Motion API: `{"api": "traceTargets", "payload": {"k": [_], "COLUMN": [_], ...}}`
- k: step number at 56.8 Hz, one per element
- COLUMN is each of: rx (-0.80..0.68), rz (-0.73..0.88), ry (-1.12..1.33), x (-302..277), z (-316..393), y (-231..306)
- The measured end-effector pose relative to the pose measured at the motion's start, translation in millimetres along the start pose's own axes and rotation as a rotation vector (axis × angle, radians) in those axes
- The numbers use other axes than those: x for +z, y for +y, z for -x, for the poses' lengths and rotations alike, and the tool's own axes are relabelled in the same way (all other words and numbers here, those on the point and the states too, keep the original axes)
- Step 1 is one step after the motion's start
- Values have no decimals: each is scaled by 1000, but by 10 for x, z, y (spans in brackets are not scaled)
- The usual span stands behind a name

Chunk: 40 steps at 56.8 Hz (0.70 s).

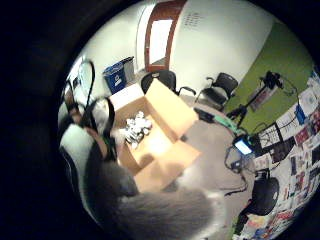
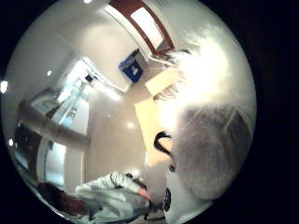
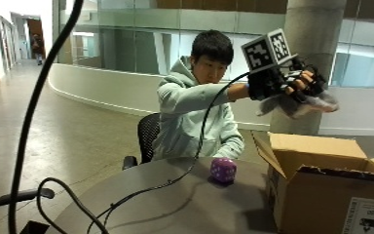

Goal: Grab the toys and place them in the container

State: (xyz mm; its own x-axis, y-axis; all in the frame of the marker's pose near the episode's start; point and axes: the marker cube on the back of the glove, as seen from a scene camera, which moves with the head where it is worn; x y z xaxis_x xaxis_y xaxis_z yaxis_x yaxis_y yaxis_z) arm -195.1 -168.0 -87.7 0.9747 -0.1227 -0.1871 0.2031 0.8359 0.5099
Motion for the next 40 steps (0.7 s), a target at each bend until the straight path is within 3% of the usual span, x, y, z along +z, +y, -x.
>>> {"api": "traceTargets", "payload": {"k": [3, 6, 15, 26, 35, 40], "rx": [46, 35, -86, -278, -399, -329], "rz": [111, 119, 78, 129, 360, 471], "ry": [28, 20, -50, 96, 20, 51], "x": [152, 202, 61, 46, 494, 907], "z": [-42, -47, 31, -61, -228, -278], "y": [-8, 43, 512, 1469, 2242, 2612]}}
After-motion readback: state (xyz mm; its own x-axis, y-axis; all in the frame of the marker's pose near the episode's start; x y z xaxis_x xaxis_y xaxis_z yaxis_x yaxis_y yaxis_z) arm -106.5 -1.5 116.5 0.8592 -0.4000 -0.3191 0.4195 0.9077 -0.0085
